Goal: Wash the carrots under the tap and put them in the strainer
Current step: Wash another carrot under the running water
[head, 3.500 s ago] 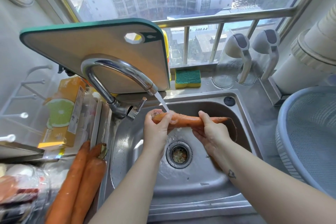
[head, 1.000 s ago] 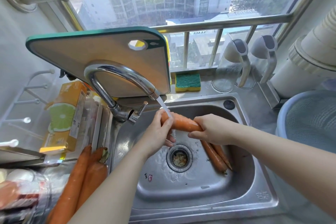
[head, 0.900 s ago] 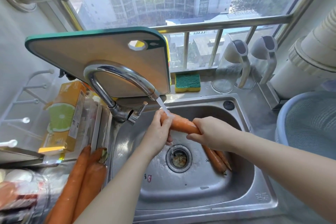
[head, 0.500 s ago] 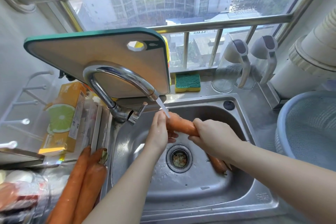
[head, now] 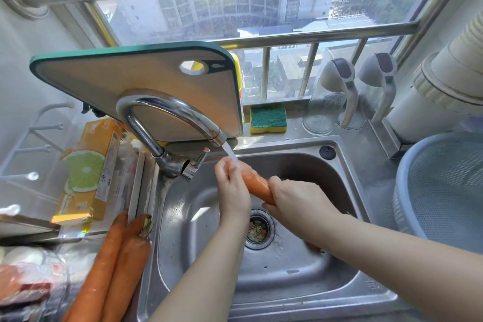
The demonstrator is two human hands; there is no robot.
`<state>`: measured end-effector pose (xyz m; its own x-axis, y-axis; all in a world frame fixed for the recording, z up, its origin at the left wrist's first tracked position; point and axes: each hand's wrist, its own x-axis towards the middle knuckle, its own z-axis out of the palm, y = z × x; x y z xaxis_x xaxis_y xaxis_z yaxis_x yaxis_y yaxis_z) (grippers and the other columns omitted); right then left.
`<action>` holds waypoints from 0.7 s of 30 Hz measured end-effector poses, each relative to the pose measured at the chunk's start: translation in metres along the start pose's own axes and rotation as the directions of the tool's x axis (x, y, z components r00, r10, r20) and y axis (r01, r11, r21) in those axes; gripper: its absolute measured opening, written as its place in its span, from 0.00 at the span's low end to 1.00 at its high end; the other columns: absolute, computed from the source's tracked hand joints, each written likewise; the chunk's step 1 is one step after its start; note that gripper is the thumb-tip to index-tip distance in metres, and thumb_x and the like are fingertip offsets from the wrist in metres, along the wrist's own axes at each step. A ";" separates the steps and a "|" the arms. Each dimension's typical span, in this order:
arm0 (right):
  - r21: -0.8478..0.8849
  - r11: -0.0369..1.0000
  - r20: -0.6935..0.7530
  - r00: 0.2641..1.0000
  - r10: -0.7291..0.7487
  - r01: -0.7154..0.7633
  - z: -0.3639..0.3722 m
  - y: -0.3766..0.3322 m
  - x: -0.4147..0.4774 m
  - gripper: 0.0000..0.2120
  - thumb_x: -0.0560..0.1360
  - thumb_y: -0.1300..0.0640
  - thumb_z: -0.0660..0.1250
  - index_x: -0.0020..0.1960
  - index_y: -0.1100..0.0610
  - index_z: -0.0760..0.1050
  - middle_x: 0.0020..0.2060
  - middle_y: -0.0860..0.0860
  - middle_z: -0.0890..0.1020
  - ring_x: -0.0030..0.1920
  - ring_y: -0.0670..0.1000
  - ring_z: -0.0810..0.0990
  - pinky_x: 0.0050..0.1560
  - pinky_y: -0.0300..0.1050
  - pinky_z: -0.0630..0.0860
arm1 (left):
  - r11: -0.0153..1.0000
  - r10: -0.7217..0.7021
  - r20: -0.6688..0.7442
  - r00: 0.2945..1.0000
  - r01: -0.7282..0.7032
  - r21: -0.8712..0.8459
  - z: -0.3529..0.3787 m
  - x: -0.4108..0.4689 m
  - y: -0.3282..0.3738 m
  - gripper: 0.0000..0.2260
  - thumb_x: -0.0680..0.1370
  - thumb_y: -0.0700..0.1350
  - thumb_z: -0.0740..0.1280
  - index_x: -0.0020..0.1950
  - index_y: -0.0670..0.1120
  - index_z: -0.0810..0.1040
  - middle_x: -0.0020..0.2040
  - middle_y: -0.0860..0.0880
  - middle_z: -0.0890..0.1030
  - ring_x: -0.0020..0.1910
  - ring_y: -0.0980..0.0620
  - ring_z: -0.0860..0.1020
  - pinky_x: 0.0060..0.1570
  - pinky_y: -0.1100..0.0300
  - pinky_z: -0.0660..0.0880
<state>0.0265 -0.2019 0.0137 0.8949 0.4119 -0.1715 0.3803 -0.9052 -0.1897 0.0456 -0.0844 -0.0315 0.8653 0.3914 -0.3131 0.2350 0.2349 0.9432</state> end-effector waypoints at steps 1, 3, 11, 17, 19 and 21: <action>-0.007 1.000 -0.005 1.000 -0.005 0.005 0.001 -0.002 0.000 0.12 0.79 0.45 0.58 0.53 0.54 0.65 0.48 0.51 0.79 0.47 0.55 0.80 0.37 0.45 0.65 | 0.992 -0.036 -0.075 0.996 0.027 -0.124 0.005 0.001 0.001 0.11 0.82 0.48 0.55 0.64 0.58 0.65 0.45 0.44 0.78 0.43 0.45 0.79 0.50 0.45 0.78; -0.034 0.999 -0.010 1.000 -0.013 0.013 0.003 -0.005 -0.001 0.11 0.80 0.47 0.57 0.54 0.55 0.65 0.49 0.51 0.79 0.48 0.55 0.80 0.37 0.45 0.64 | 0.913 -0.193 -0.123 0.974 0.132 -0.385 0.011 0.007 0.005 0.18 0.83 0.51 0.53 0.73 0.54 0.57 0.44 0.43 0.79 0.38 0.47 0.80 0.42 0.52 0.78; 0.730 0.587 0.464 0.885 -0.047 -0.351 0.009 0.016 0.002 0.11 0.73 0.51 0.70 0.50 0.56 0.75 0.43 0.53 0.83 0.36 0.47 0.82 0.42 0.44 0.80 | 0.637 -0.519 0.176 0.836 0.516 -0.573 -0.001 0.006 0.014 0.18 0.82 0.53 0.56 0.42 0.44 0.78 0.35 0.49 0.82 0.40 0.52 0.79 0.41 0.58 0.74; 0.798 0.477 0.464 0.881 -0.094 -0.369 0.014 0.016 0.010 0.10 0.75 0.51 0.69 0.40 0.55 0.72 0.28 0.50 0.75 0.26 0.46 0.72 0.30 0.38 0.69 | 0.689 -0.477 0.226 0.849 0.521 -0.504 -0.009 0.004 0.017 0.26 0.80 0.63 0.51 0.47 0.44 0.77 0.43 0.46 0.81 0.45 0.49 0.79 0.47 0.53 0.75; 0.635 0.736 0.352 0.936 -0.006 -0.234 0.018 0.019 0.014 0.09 0.73 0.50 0.70 0.43 0.54 0.73 0.32 0.48 0.77 0.30 0.47 0.76 0.33 0.40 0.72 | 0.736 -0.457 0.212 0.864 0.501 -0.455 -0.013 0.002 0.017 0.27 0.79 0.63 0.50 0.52 0.41 0.76 0.45 0.44 0.79 0.45 0.47 0.78 0.49 0.52 0.75; 0.505 0.845 0.237 0.970 0.061 -0.177 0.021 0.020 0.015 0.10 0.71 0.49 0.70 0.44 0.53 0.73 0.37 0.48 0.79 0.36 0.51 0.77 0.38 0.43 0.74 | 0.771 -0.430 0.215 0.877 0.481 -0.417 -0.015 -0.001 0.015 0.26 0.80 0.61 0.52 0.58 0.39 0.73 0.46 0.41 0.77 0.44 0.47 0.78 0.48 0.51 0.76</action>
<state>0.0425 -0.2119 -0.0128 0.8357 0.3688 -0.4070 0.0452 -0.7848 -0.6181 0.0421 -0.0679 -0.0185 0.7527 0.0504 -0.6564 0.4130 0.7403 0.5304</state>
